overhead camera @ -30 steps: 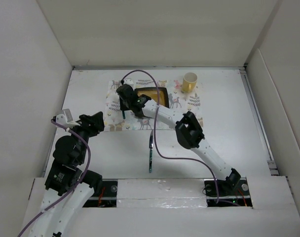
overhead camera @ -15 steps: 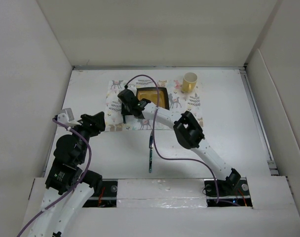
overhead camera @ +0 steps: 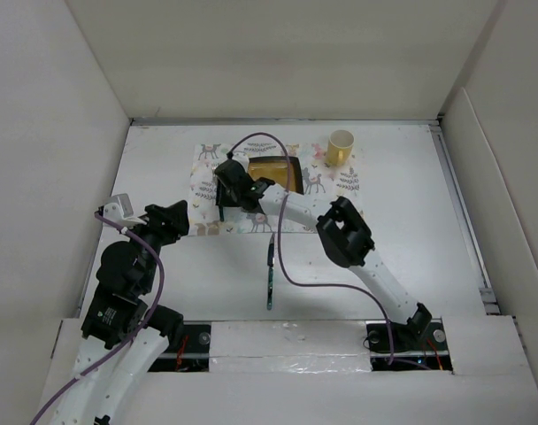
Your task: Set the dinner table for one person
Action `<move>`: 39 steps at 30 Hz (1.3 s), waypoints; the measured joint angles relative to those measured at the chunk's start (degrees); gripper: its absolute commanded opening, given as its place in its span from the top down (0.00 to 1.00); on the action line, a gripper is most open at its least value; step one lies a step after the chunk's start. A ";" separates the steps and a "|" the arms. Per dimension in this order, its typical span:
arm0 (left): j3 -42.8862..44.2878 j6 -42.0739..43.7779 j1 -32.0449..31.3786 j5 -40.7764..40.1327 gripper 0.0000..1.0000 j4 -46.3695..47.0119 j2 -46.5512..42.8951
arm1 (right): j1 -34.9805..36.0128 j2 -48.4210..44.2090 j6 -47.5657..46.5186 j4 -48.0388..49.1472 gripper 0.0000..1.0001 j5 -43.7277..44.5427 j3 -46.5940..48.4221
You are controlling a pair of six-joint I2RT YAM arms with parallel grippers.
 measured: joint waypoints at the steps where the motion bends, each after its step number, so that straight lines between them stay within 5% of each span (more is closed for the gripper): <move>1: 0.00 0.02 0.00 0.00 0.41 0.00 0.04 | 0.00 -1.20 0.00 0.17 0.56 -0.09 -1.25; 4: 0.00 0.02 0.00 0.00 0.41 0.00 0.09 | 0.24 -6.67 -0.42 3.37 0.73 -0.42 -6.47; 5: 0.00 0.02 0.00 -0.02 0.41 -0.02 0.11 | 0.33 -10.05 -0.76 6.62 0.93 -0.85 -11.13; 6: 0.00 0.02 0.00 0.00 0.41 -0.04 0.09 | 0.59 -14.14 -1.16 8.66 1.00 -1.07 -16.37; 9: 0.00 0.02 0.00 0.00 0.44 -0.07 0.04 | 1.70 -27.04 -2.86 15.02 1.00 -0.61 -31.06; 12: 0.00 0.22 0.00 0.20 0.62 -0.02 -0.28 | 4.42 -39.87 -4.81 19.58 1.00 2.67 -44.02; 13: 0.00 0.22 0.00 0.35 0.75 -0.04 -0.37 | 5.92 -43.93 -5.20 20.39 1.00 4.15 -48.37; 16: 0.00 0.59 0.00 1.38 1.00 0.15 -0.50 | 12.00 -52.04 -5.88 19.69 0.77 7.91 -58.36; 17: 0.00 0.66 0.00 1.62 1.00 0.13 -0.50 | 14.23 -53.05 -5.64 18.34 0.57 8.63 -60.65; 20: 0.00 1.05 0.00 2.19 1.00 0.11 -0.50 | 18.86 -52.11 -3.02 10.49 0.45 9.77 -63.28; 24: 0.00 1.25 0.00 2.54 0.84 0.11 -0.50 | 25.20 -45.70 1.42 2.80 0.46 12.24 -64.35; 31: 0.00 1.36 0.00 2.89 0.79 0.11 -0.50 | 26.32 -43.25 7.19 -3.37 0.51 15.91 -64.30; 36: 0.00 1.36 0.00 2.99 0.78 0.11 -0.50 | 25.75 -43.15 7.74 -2.43 0.67 15.93 -64.65; 39: 0.00 1.33 0.00 2.99 0.77 0.11 -0.50 | 24.92 -42.73 8.04 -0.74 0.96 16.02 -64.65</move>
